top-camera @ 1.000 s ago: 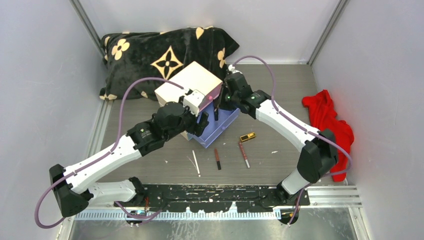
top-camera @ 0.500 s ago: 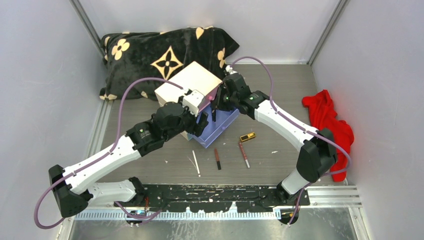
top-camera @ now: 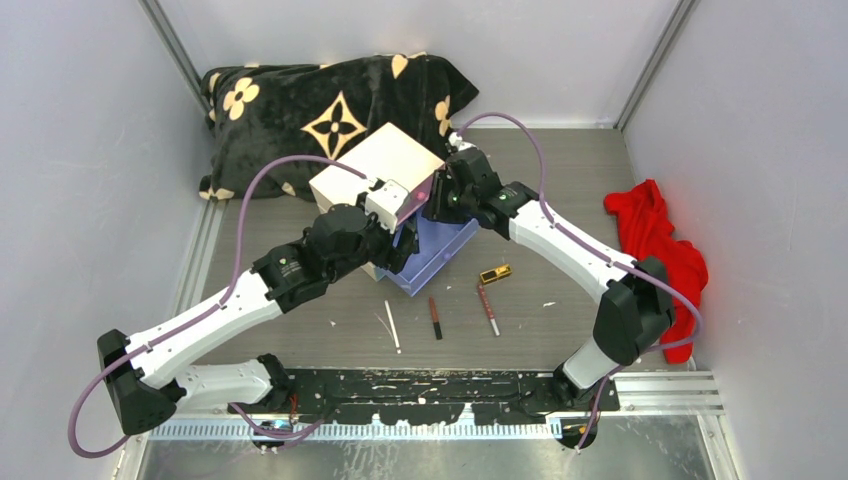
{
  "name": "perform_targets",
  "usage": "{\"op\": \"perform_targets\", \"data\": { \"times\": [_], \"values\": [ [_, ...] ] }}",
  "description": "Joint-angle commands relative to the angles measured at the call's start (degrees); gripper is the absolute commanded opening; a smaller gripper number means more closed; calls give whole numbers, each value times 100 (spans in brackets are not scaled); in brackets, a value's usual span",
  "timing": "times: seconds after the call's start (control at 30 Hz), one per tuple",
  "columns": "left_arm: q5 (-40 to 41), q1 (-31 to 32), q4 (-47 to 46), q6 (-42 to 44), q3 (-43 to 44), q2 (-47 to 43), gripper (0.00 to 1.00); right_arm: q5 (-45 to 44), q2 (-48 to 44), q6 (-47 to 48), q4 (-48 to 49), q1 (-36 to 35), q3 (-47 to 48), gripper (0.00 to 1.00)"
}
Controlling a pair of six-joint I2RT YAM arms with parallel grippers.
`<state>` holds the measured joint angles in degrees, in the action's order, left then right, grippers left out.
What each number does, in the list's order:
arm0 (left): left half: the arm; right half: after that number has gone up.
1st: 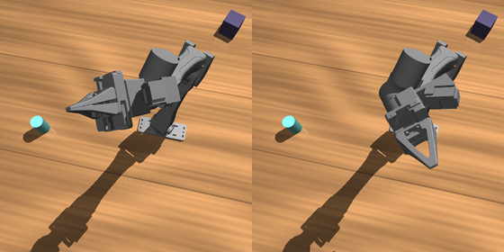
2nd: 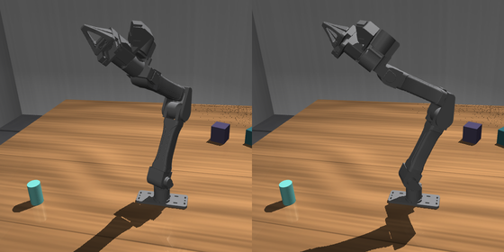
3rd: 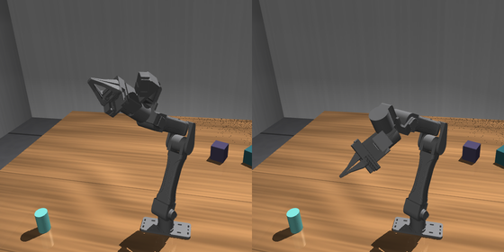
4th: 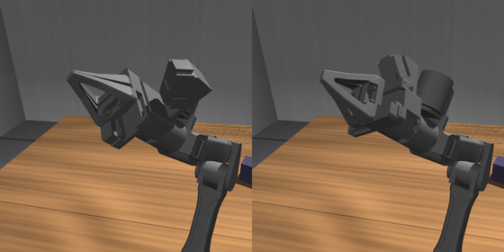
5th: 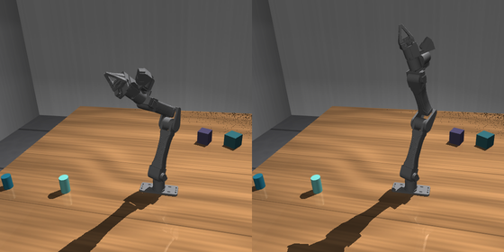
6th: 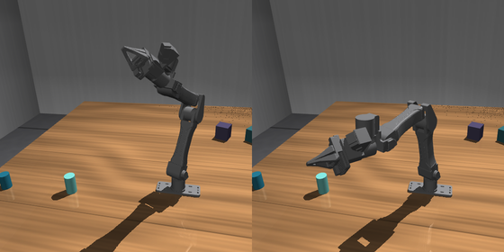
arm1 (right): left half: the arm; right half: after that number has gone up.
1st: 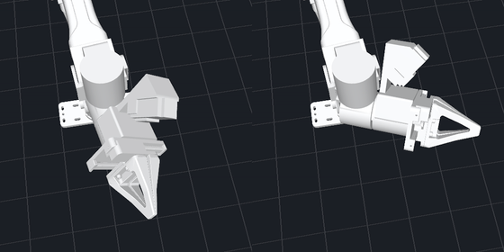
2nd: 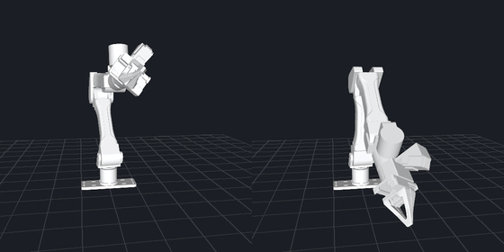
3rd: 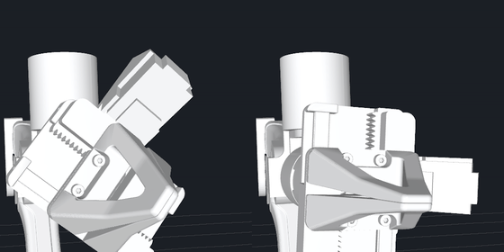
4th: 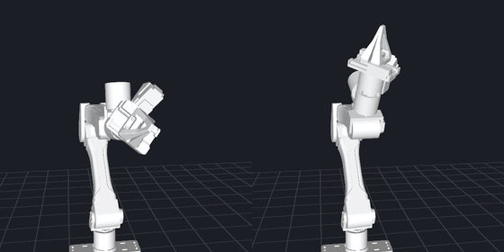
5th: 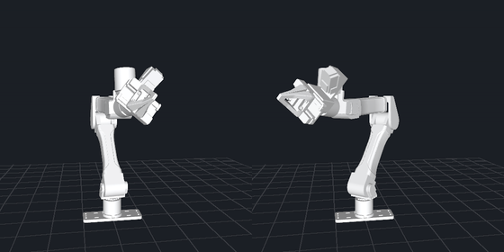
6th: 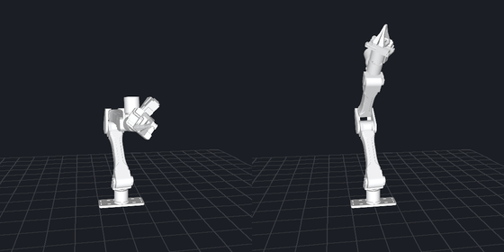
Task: Organize the makeup
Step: Place the makeup in the drawer, then pick up the lipstick at the center of the board.
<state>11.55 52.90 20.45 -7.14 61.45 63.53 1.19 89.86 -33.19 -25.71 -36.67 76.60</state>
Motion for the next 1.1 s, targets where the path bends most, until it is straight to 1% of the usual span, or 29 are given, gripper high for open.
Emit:
{"op": "perform_targets", "data": {
  "times": [0.0,0.03,0.07,0.13,0.2,0.3,0.37,0.47,0.5,0.6,0.67,0.87,0.97,1.07],
  "values": [
    [-19,18,-183,-57,26,-21,69,-755,-359,309,-506,-11,205,37],
    [-33,24,-175,-46,51,-12,69,-1069,-452,341,-855,-10,256,37],
    [-38,24,-171,-50,63,-5,69,-1472,-581,354,-1065,-14,252,37],
    [-32,19,-188,-30,63,-6,69,-2006,-898,343,-1418,-7,75,37],
    [-26,25,-198,-27,68,1,69,-2286,-1263,169,-1722,2,-184,38],
    [-68,18,-229,-23,77,12,69,-2444,-1795,-162,-1962,3,-665,39],
    [-109,18,-249,-31,73,19,69,-2430,-2053,-319,-1985,5,-1027,41],
    [-135,18,-247,-37,65,-17,69,-2329,-2169,-547,-2011,18,-1495,51],
    [-142,18,-239,-48,54,-40,69,-2359,-2137,-636,-2079,28,-1619,53],
    [-144,22,-262,-55,-8,-152,69,-2299,-1966,-879,-2095,94,-1948,66],
    [-163,26,-284,-54,-43,-213,69,-2037,-1895,-1028,-1907,223,-2144,67],
    [-233,18,-276,-37,-63,-315,69,-1785,-1783,-1418,-1336,709,-2493,65],
    [-308,19,-284,-3,-80,-342,69,-1832,-1602,-1603,-1107,766,-2459,65],
    [-362,18,-278,63,-81,-320,69,-1690,-1310,-1821,-764,774,-2427,65]
  ]
}}
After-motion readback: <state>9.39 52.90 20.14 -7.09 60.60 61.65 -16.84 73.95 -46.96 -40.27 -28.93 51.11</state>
